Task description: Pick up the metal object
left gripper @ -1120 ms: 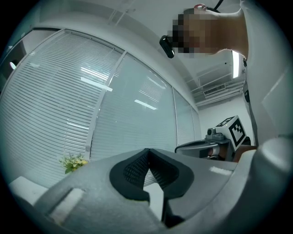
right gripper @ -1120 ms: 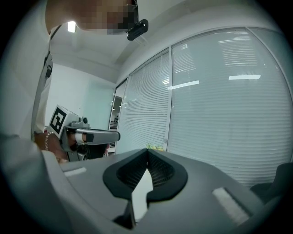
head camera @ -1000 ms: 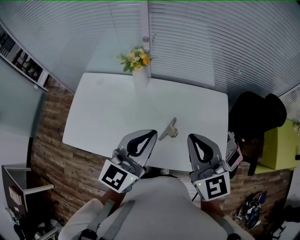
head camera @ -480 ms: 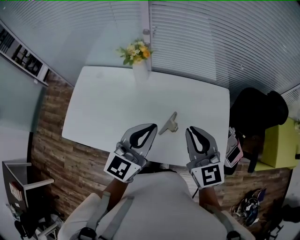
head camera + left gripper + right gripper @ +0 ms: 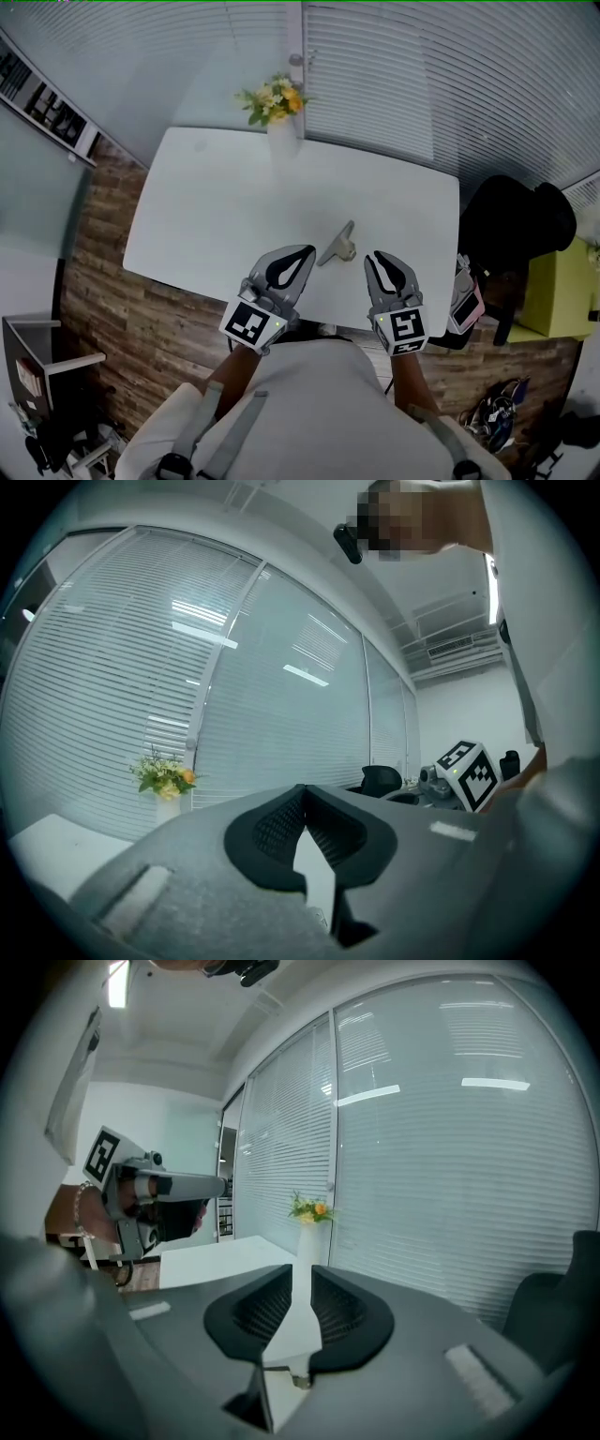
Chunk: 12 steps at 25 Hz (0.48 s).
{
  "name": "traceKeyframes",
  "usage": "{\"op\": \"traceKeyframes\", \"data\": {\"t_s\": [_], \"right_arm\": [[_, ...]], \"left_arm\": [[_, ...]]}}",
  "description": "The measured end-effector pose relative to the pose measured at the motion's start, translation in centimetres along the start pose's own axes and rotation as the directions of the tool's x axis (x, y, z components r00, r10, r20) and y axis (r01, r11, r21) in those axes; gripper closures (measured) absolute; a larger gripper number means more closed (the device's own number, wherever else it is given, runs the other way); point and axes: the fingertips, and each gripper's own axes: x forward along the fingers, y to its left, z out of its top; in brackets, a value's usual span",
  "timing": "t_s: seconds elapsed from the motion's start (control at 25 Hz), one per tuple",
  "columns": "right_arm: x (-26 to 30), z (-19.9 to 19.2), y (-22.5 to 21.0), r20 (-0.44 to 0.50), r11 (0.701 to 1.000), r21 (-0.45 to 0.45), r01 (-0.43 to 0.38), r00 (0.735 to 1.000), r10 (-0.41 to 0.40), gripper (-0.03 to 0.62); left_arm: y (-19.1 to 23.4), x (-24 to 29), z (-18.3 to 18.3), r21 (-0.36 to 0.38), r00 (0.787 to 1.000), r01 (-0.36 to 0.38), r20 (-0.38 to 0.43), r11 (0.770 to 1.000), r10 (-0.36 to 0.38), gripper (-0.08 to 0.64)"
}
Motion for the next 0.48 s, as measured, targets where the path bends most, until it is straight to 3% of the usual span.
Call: {"op": "traceKeyframes", "data": {"t_s": [0.48], "right_arm": [[2.7,-10.5,-0.5,-0.138,1.000,0.018,0.003,0.990,0.000,0.503]], "left_arm": [[0.0,-0.8,-1.7,-0.012,0.999,-0.021,-0.035,1.000,0.021,0.557]]}}
